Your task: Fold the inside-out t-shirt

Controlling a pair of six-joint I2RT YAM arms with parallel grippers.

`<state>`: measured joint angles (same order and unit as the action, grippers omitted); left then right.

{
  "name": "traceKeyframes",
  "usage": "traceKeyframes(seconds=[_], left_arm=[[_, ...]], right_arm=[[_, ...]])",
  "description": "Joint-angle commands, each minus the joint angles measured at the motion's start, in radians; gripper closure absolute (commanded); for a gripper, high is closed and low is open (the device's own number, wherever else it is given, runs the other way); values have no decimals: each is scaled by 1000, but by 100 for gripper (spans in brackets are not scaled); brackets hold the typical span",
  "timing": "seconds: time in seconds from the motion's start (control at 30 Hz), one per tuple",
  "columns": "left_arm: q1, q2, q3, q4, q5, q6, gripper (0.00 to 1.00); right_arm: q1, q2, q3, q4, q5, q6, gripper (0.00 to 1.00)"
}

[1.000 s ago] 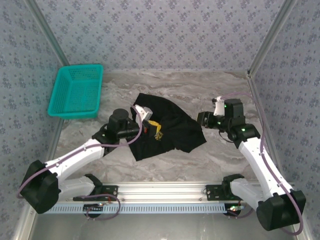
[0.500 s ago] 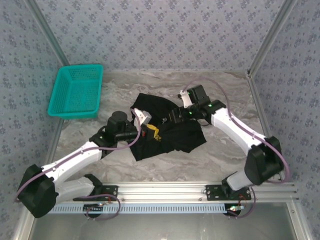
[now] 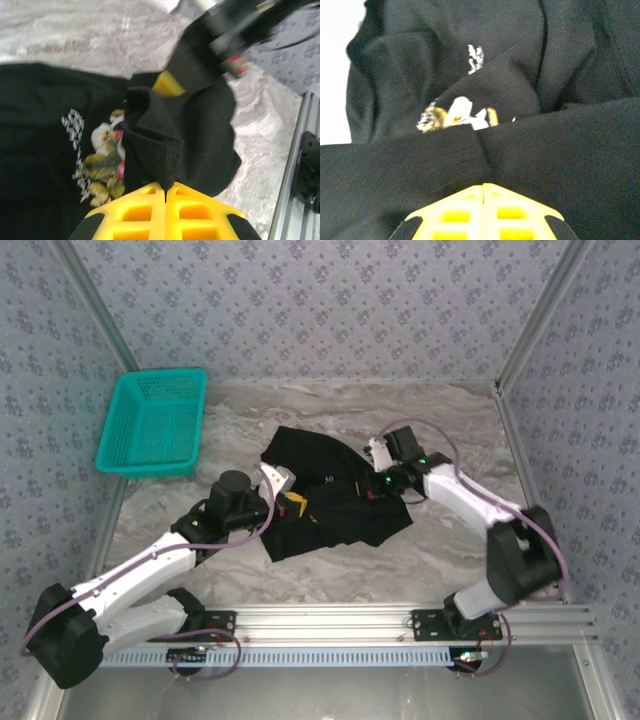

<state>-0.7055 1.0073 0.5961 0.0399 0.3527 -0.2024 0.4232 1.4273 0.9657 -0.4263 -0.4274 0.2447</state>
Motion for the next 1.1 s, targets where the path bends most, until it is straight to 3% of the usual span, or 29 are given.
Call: traceKeyframes(seconds=[0.0, 0.1, 0.27, 0.47, 0.57, 0.77, 0.9, 0.97, 1.07], left_arm=[[-8, 33, -52, -86, -52, -99, 100], [-17, 93, -76, -97, -28, -178, 100], [-53, 181, -91, -115, -70, -226, 100], [-97, 275, -130, -25, -61, -242, 100], [-107, 323, -129, -1, -42, -226, 100], [-114, 343, -127, 36, -20, -213, 100], [-115, 333, -122, 29, -24, -207, 99], [-114, 328, -120, 29, -25, -209, 99], [-116, 318, -116, 23, -31, -207, 99]], right_arm=[[-2, -163, -105, 71, -86, 45, 100], [6, -263, -206, 37, -75, 74, 97], [9, -398, -344, 10, 86, 147, 95], [12, -601, -455, -78, 451, 350, 91], [14, -683, -474, -137, 546, 377, 85], [44, -699, -439, -44, 373, 242, 62], [93, -574, -374, 4, 215, 170, 53], [130, -499, -326, -7, 181, 138, 47], [172, -396, -256, -30, 171, 122, 47]])
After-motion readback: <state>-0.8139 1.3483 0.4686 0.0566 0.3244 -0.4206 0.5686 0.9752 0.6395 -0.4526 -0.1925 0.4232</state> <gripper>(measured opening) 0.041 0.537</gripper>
